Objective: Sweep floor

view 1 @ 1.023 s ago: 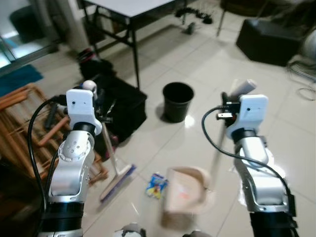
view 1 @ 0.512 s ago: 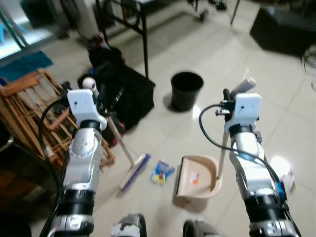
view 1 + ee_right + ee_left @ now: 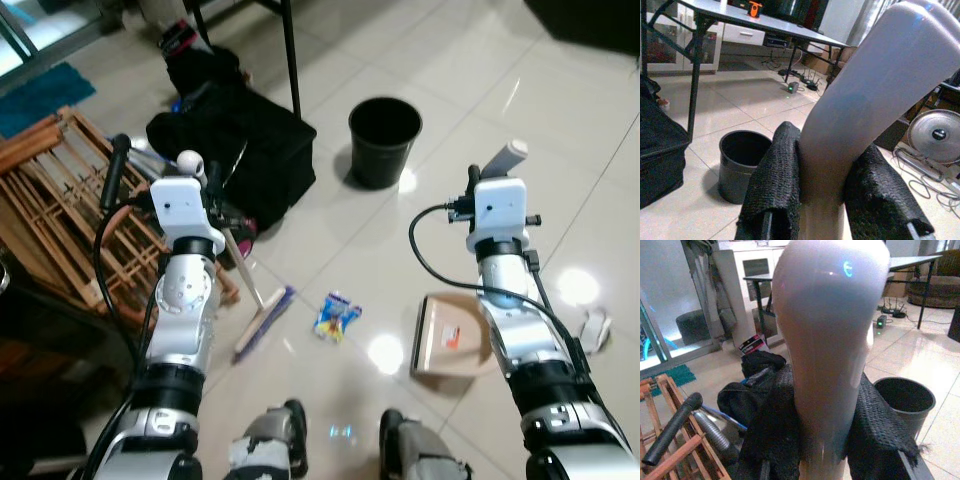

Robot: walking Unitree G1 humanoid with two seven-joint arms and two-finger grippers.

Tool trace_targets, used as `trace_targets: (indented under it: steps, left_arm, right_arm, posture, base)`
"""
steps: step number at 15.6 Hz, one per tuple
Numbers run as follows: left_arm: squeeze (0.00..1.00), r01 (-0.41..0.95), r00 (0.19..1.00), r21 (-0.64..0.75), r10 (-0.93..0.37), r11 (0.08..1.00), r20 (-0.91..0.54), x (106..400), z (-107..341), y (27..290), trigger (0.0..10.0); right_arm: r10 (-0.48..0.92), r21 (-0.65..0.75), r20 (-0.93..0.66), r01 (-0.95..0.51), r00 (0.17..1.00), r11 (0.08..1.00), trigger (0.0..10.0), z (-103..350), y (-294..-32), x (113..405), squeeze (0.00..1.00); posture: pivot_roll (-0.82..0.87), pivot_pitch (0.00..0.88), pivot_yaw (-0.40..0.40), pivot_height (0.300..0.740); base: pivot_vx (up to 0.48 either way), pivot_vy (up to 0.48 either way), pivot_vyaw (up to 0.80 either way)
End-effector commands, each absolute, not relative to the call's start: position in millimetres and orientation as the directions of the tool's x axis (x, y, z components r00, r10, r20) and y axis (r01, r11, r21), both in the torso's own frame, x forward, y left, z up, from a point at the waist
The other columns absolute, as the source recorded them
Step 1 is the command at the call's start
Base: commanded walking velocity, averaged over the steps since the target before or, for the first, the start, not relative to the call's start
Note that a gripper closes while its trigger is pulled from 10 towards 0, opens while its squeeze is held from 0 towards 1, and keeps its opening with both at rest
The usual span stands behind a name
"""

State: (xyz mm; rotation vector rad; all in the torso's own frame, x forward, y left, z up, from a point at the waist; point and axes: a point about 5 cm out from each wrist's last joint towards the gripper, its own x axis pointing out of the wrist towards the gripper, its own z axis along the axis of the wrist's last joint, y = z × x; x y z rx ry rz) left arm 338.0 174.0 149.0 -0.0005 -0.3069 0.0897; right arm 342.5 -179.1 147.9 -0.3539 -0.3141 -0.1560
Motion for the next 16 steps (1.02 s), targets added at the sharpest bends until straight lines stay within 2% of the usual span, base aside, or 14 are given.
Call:
trace_targets:
  steps: [1, 5, 8, 11, 16]
  left_arm:
    - [0.0, -0.101, 0.936, -0.03, 0.105, 0.994, 0.335, 339.6, 152.8, 173.5, 10.0]
    - [0.0, -0.106, 0.941, -0.026, 0.109, 0.994, 0.321, 350.3, 148.4, 165.1, 10.0]
    - [0.0, -0.084, 0.951, -0.03, 0.089, 0.996, 0.296, 361.0, 148.0, 158.8, 10.0]
    - [0.0, -0.058, 0.952, -0.033, 0.066, 0.998, 0.298, 369.2, 154.5, 147.6, 10.0]
    - [0.0, -0.042, 0.954, -0.065, 0.059, 0.997, 0.294, 372.7, 154.7, 140.1, 10.0]
  right_arm:
    - [-0.075, -0.316, 0.348, 0.192, 0.935, 0.929, 10.0, 145.2, -169.2, 342.6, 0.0]
    - [-0.014, -0.29, 0.348, 0.121, 0.938, 0.949, 10.0, 136.0, -134.8, 342.0, 0.0]
    - [0.032, -0.3, 0.374, 0.088, 0.927, 0.95, 10.0, 132.0, -112.7, 337.3, 0.0]
    - [0.01, -0.26, 0.404, 0.104, 0.915, 0.96, 10.0, 135.9, -101.8, 335.8, 0.0]
    - [0.055, -0.267, 0.362, 0.047, 0.93, 0.962, 10.0, 130.4, -75.6, 335.3, 0.0]
  posture:
    - [0.12, 0.344, 0.105, 0.74]
    - [0.12, 0.361, 0.12, 0.74]
    - [0.12, 0.34, 0.133, 0.74]
    - [0.13, 0.34, 0.14, 0.74]
    - [0.12, 0.347, 0.137, 0.74]
  base:
    - [0.0, 0.0, 0.0]
    - [0.0, 0.0, 0.0]
    - [0.0, 0.0, 0.0]
    - [0.0, 0.0, 0.0]
    - [0.0, 0.0, 0.0]
